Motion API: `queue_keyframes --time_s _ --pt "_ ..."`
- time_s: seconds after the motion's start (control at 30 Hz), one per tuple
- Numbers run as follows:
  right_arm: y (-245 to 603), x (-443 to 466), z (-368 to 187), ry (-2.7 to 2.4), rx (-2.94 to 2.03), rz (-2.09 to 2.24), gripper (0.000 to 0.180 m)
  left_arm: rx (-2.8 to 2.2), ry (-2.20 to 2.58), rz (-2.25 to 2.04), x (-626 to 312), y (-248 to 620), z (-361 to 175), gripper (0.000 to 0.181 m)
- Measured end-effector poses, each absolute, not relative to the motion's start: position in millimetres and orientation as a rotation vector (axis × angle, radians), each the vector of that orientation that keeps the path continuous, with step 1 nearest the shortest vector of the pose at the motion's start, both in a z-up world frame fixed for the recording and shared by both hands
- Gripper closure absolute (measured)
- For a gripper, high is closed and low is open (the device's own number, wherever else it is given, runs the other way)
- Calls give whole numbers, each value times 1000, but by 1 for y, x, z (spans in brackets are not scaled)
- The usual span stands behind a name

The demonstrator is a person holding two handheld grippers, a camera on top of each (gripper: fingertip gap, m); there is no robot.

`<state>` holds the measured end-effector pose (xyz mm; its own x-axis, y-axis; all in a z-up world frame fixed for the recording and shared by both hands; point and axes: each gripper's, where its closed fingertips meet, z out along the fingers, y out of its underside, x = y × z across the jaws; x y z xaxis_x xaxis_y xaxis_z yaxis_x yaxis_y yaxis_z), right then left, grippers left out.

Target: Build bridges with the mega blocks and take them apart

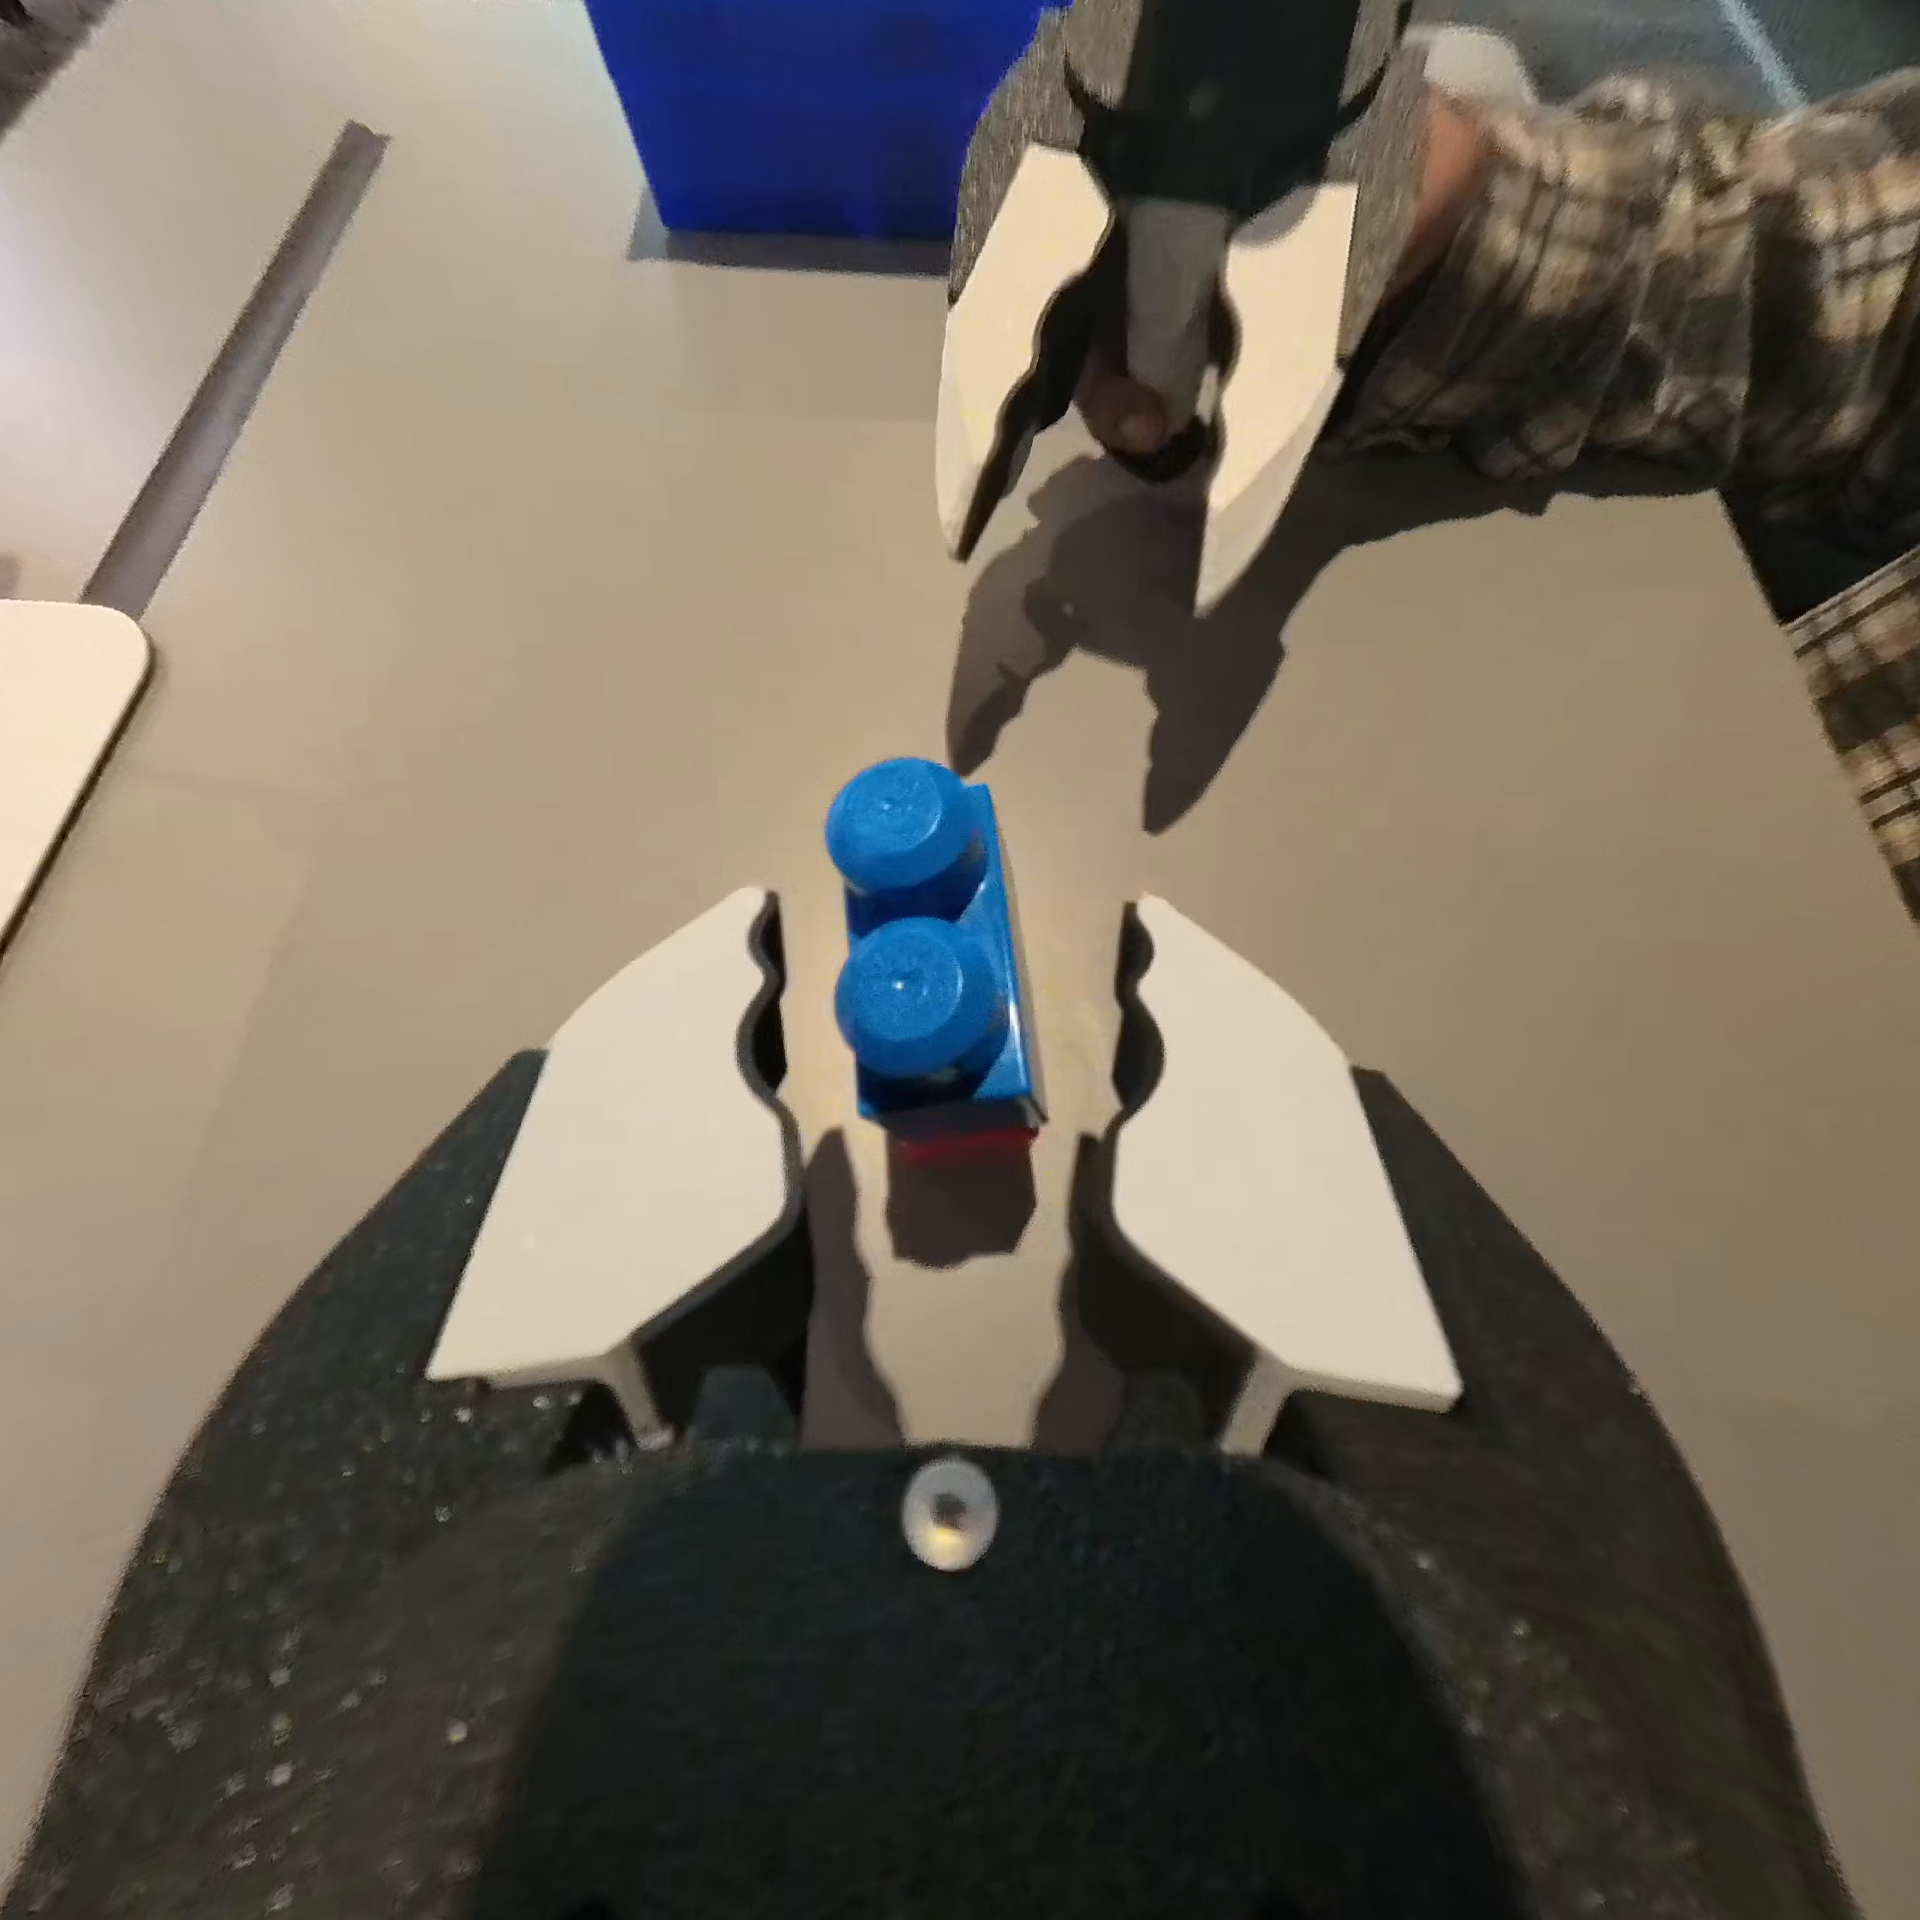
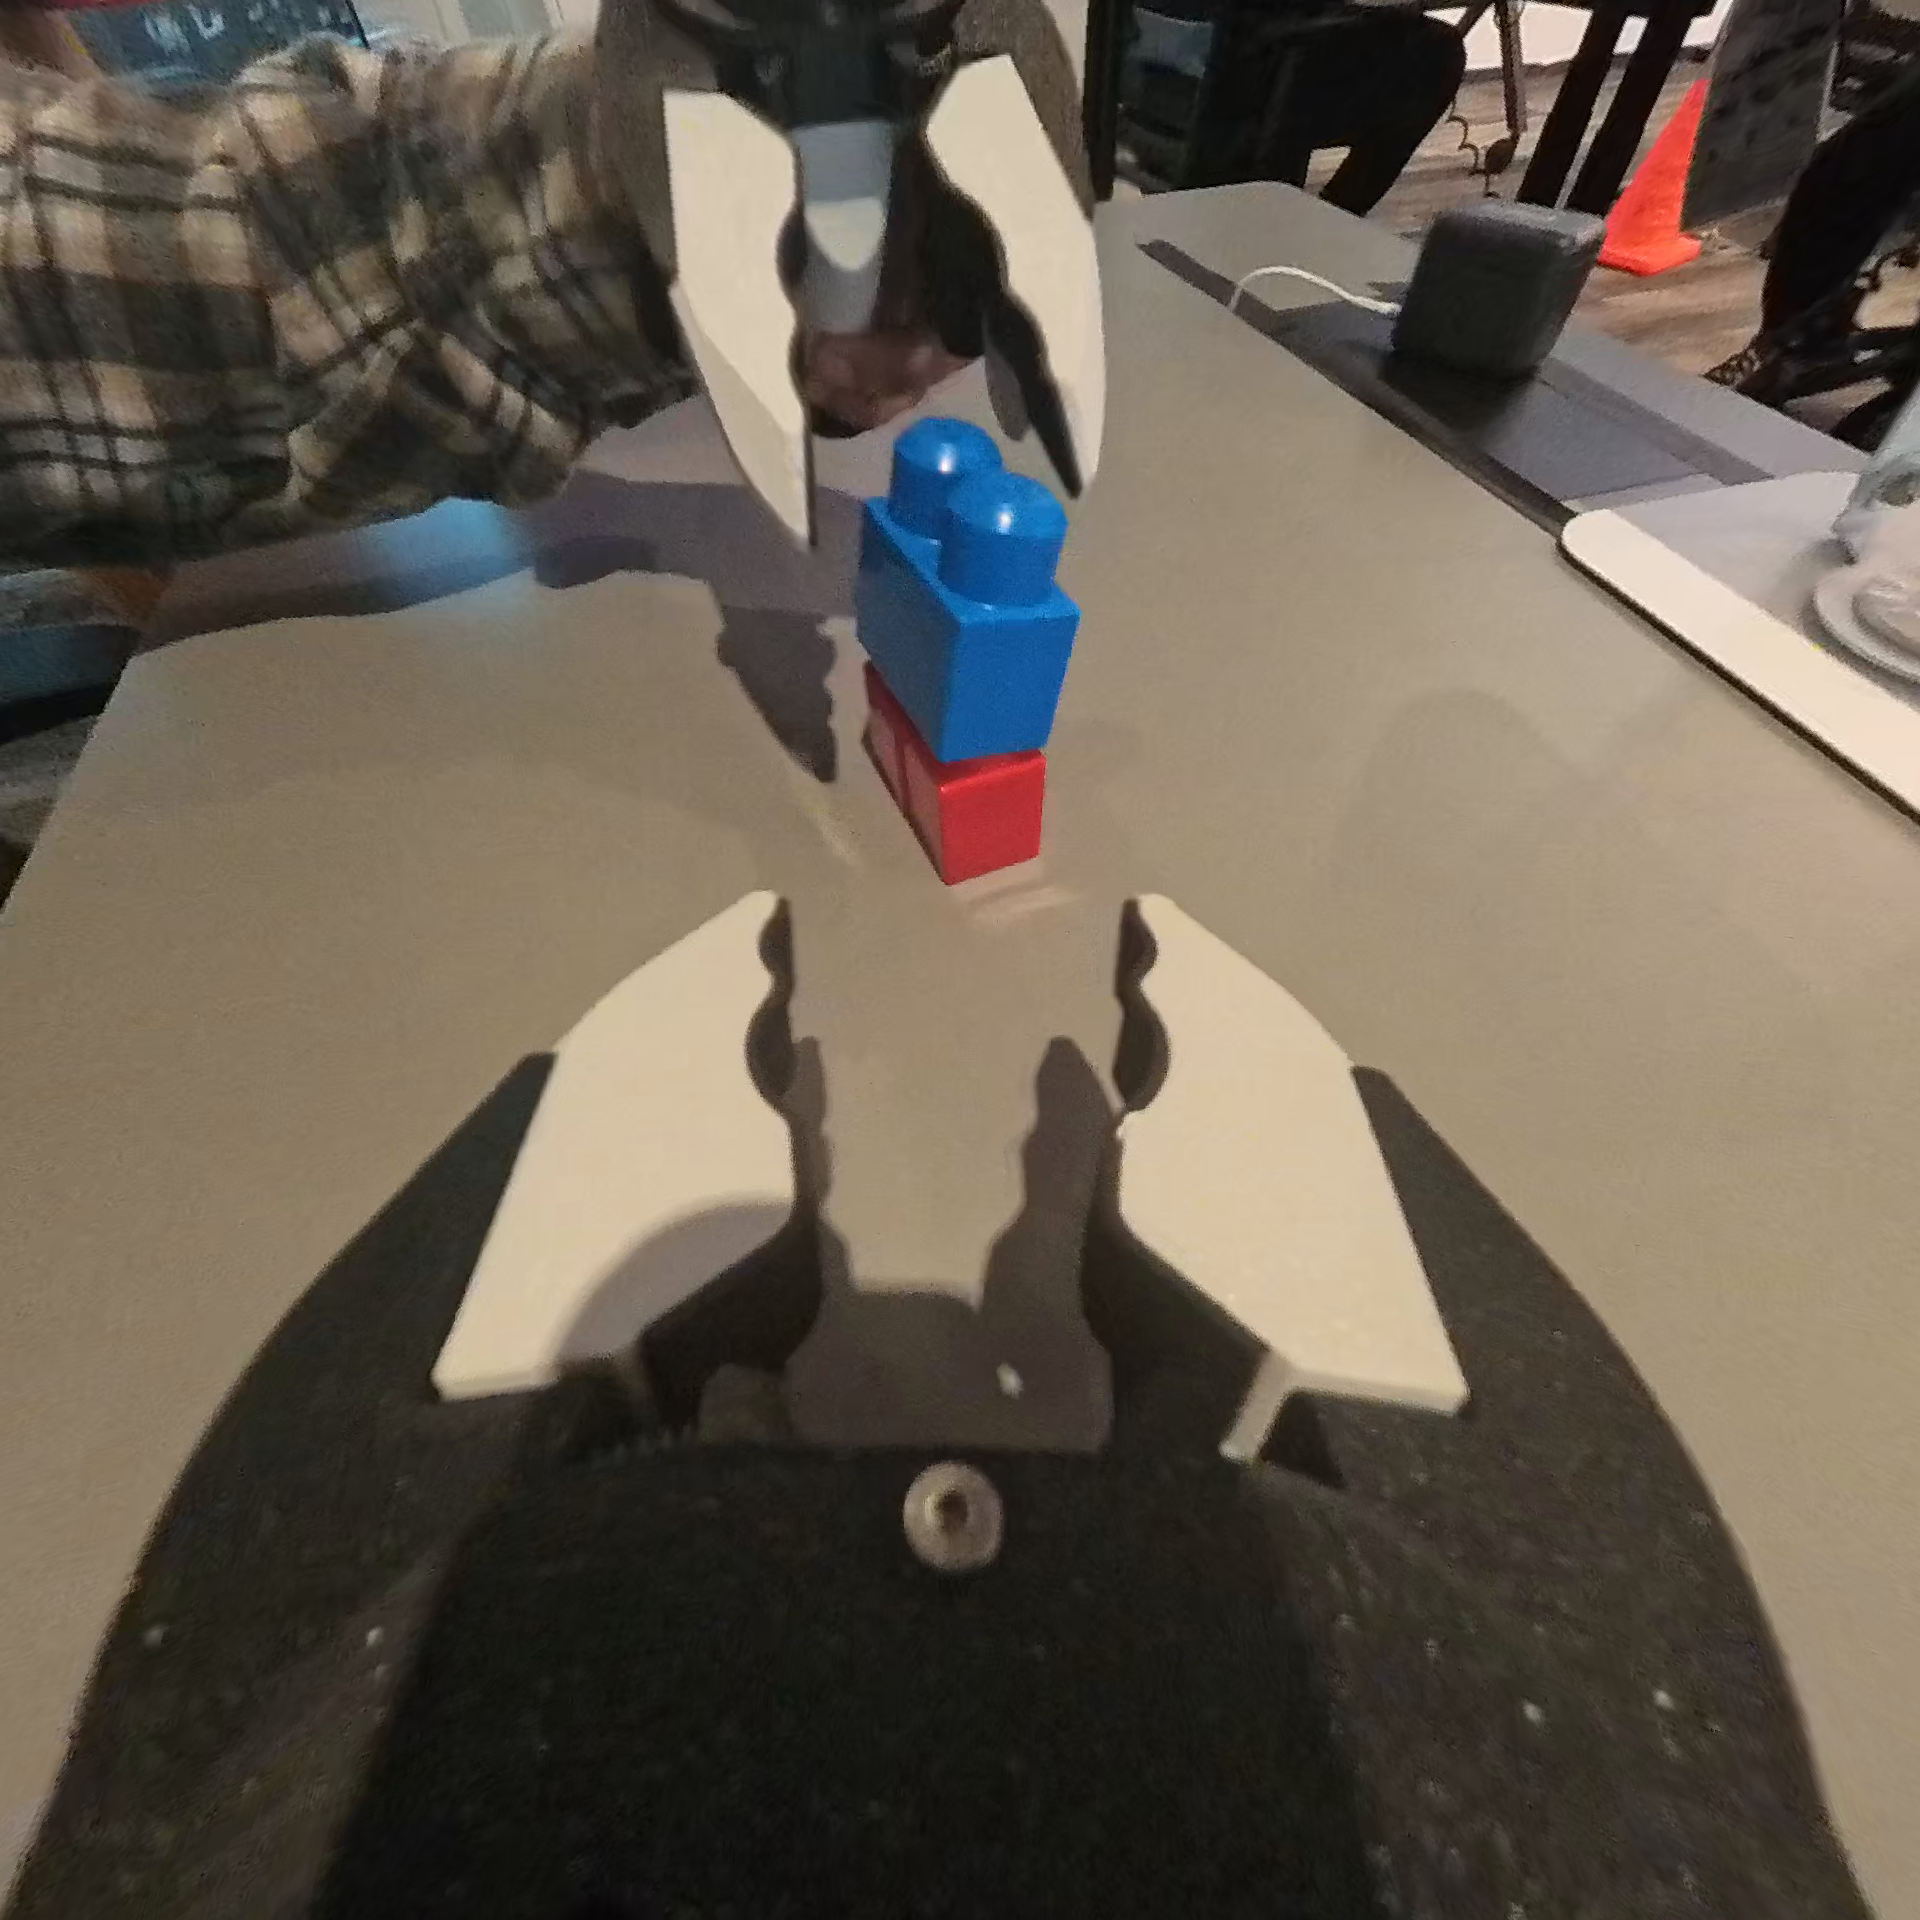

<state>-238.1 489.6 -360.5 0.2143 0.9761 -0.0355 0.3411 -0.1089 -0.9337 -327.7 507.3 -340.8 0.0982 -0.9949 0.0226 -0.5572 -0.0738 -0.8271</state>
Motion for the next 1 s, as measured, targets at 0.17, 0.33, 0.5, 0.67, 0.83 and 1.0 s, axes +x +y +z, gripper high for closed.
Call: queue_keyframes --time_s 0.17,0.33,0.5,0.67,0.83,1.0 --pt "492 -253 -347 -1320 -1515 905 90 -1663 1389 -861 -353 505 -323 111" --pt "499 -281 -325 -1552 -1525 850 75 -1617 1157 -876 -389 505 -325 115" --pt "504 -309 -332 -1850 -1610 760 76 -1616 1023 -838 -418 510 -340 119" --pt "509 -324 -352 -1939 -1703 808 91 -1576 987 -855 -425 510 -329 124" --pt "512 -328 -352 -1758 -1638 1009 110 -1604 1044 -815 -419 507 -338 124" --pt "508 -329 -368 -1713 -1641 1062 114 -1615 1072 -804 -413 506 -343 124"
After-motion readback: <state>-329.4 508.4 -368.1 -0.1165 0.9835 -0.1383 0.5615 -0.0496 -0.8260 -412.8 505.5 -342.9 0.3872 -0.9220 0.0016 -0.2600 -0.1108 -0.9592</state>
